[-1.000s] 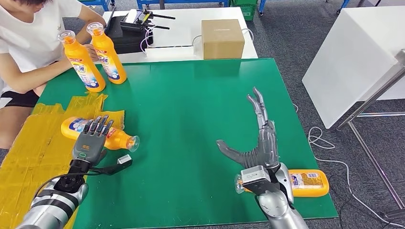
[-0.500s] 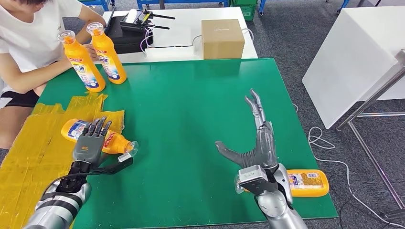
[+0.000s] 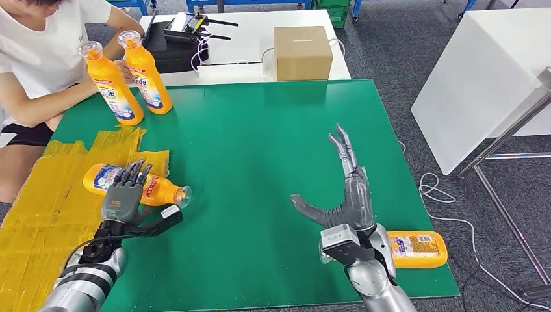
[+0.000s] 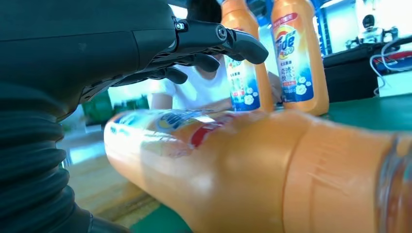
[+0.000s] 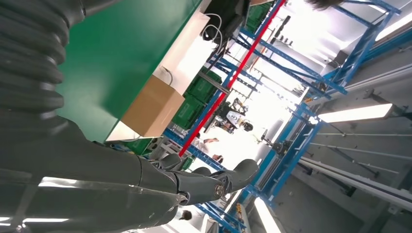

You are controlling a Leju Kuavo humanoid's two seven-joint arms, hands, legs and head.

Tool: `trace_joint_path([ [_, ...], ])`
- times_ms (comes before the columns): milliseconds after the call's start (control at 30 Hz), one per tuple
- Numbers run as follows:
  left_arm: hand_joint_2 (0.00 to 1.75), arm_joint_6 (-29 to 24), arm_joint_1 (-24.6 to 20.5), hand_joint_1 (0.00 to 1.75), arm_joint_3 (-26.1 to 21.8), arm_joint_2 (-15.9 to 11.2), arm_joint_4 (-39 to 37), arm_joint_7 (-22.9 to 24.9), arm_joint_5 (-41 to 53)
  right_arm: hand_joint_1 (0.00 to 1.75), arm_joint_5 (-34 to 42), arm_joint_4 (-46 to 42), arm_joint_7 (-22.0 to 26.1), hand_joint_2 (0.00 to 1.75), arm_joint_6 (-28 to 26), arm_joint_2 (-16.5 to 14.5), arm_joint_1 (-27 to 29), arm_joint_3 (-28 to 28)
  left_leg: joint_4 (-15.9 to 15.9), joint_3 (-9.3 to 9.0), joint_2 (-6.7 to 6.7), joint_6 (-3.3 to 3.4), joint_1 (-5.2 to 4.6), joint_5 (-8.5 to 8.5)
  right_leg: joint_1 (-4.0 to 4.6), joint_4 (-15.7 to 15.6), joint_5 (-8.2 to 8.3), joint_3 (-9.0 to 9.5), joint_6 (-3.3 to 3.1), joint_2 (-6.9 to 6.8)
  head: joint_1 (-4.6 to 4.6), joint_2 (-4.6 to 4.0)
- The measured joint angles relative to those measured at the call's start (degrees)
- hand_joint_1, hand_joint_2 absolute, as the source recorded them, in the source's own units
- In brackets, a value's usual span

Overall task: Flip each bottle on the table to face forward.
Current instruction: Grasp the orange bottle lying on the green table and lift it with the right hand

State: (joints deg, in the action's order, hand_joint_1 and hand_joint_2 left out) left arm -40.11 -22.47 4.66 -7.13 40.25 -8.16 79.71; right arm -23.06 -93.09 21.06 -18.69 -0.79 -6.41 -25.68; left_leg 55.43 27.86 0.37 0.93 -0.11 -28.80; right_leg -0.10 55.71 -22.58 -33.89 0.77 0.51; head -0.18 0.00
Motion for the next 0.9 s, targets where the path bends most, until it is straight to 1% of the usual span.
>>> trace_joint_path([
  [67,1.75,0.0,0.3,0.00,-2.2,1.5,0.9,-6.6,-6.3,0.00,-0.4,0.0,-0.1,1.75,-0.1,0.0,0.1,0.0,0.0,-0.01,-0.02,0.00,-0.01,0.00,0.00,0.0,0.00,0.00,0.00,-0.01,0.00,0.00],
  [133,1.75,0.3,0.4,0.00,-4.2,3.4,2.2,-14.0,-15.6,0.00,-1.2,0.0,-0.2,1.75,-0.3,0.0,0.3,0.0,0.0,-0.01,-0.03,0.00,-0.01,0.00,0.00,0.0,0.00,0.01,0.00,-0.02,0.00,0.00],
  [167,1.75,0.6,0.5,0.00,-4.8,4.3,3.1,-16.5,-19.8,0.00,-1.5,0.0,-0.2,1.75,-0.3,0.0,0.5,0.0,0.0,0.00,-0.04,0.01,-0.01,0.00,-0.02,0.0,0.00,0.01,0.00,-0.02,0.00,0.00],
  [200,1.75,1.0,0.6,0.00,-5.1,5.0,4.1,-17.8,-22.8,0.00,-1.8,0.0,-0.3,1.75,-0.4,0.0,0.6,0.1,0.0,0.00,-0.03,0.01,-0.01,-0.01,-0.05,0.0,0.00,0.02,0.00,-0.01,-0.01,0.00],
  [300,1.75,2.6,0.9,0.00,-5.2,6.4,6.8,-19.1,-26.9,0.00,-2.2,0.0,-0.3,1.75,-0.4,0.0,1.0,0.2,0.0,-0.01,-0.01,0.02,-0.03,-0.02,-0.10,0.0,0.00,0.01,0.00,0.00,-0.02,0.00],
  [333,1.75,4.4,1.2,0.00,-5.2,6.7,8.0,-20.4,-29.6,0.00,-2.3,0.0,-0.3,1.75,-0.5,0.0,1.1,0.2,0.0,-0.02,0.00,0.02,-0.04,-0.02,-0.09,0.0,0.00,0.01,0.00,0.00,-0.02,0.00],
  [367,1.75,7.3,1.8,0.00,-5.1,7.1,9.9,-22.3,-33.7,0.00,-2.5,0.0,-0.3,1.75,-0.6,-0.1,1.3,0.4,0.0,-0.02,0.00,0.02,-0.05,-0.02,-0.08,0.0,0.00,0.00,0.00,0.00,-0.02,0.00],
  [433,1.75,15.2,3.6,0.00,-4.3,7.5,15.1,-25.8,-43.2,0.00,-2.9,-0.1,-0.3,1.75,-0.6,-0.1,1.5,0.7,0.0,-0.02,0.00,0.02,-0.06,-0.02,-0.07,0.0,0.00,0.00,0.00,0.00,-0.02,0.00],
  [500,1.75,22.0,5.7,0.00,-3.0,7.8,21.2,-27.2,-49.9,0.00,-3.3,-0.2,-0.3,1.75,-0.5,-0.1,1.8,0.9,0.0,-0.01,0.01,0.02,-0.06,-0.02,-0.07,0.0,0.00,0.00,0.00,0.00,-0.02,0.00],
  [533,1.75,24.4,6.8,0.00,-2.3,8.0,24.2,-27.2,-52.1,0.00,-3.6,-0.4,-0.3,1.75,-0.3,-0.1,2.0,1.0,0.0,-0.01,0.01,0.01,-0.06,-0.03,-0.07,0.0,0.00,0.00,0.00,0.00,-0.02,0.00],
  [600,1.75,27.5,8.8,0.00,-1.0,8.4,29.6,-27.1,-55.0,0.00,-4.5,-0.8,-0.5,1.75,0.5,0.0,2.3,1.3,0.0,0.00,0.01,0.01,-0.06,-0.04,-0.07,0.0,0.00,-0.01,0.00,0.00,-0.01,0.00],
  [667,1.75,28.5,10.5,0.00,0.1,8.7,34.0,-27.0,-55.8,0.00,-5.8,-1.2,-1.0,1.75,1.6,0.2,2.6,1.6,0.0,0.00,0.01,0.01,-0.06,-0.04,-0.07,0.0,0.00,0.00,0.01,0.00,0.00,0.00],
  [733,1.75,28.3,12.0,0.00,1.2,8.8,37.5,-27.0,-55.1,0.00,-7.1,-1.6,-1.5,1.75,2.6,0.5,3.0,2.0,0.0,0.00,0.01,0.02,-0.06,-0.05,-0.07,0.0,0.00,0.00,0.01,0.00,-0.01,0.00],
  [833,1.75,28.4,14.1,0.00,2.2,9.0,41.1,-27.0,-55.1,0.00,-8.8,-1.9,-2.5,1.75,4.6,1.1,3.7,2.6,0.0,0.00,0.01,0.02,-0.06,-0.05,-0.08,0.0,0.00,0.01,0.01,0.00,-0.02,0.00],
  [900,1.75,30.2,15.4,0.00,2.5,9.2,43.0,-27.1,-56.8,0.00,-11.9,-2.0,-4.1,1.75,6.4,2.1,4.0,2.7,0.0,0.00,0.01,0.02,-0.06,-0.05,-0.08,0.0,0.00,0.01,0.01,0.00,-0.02,0.00],
])
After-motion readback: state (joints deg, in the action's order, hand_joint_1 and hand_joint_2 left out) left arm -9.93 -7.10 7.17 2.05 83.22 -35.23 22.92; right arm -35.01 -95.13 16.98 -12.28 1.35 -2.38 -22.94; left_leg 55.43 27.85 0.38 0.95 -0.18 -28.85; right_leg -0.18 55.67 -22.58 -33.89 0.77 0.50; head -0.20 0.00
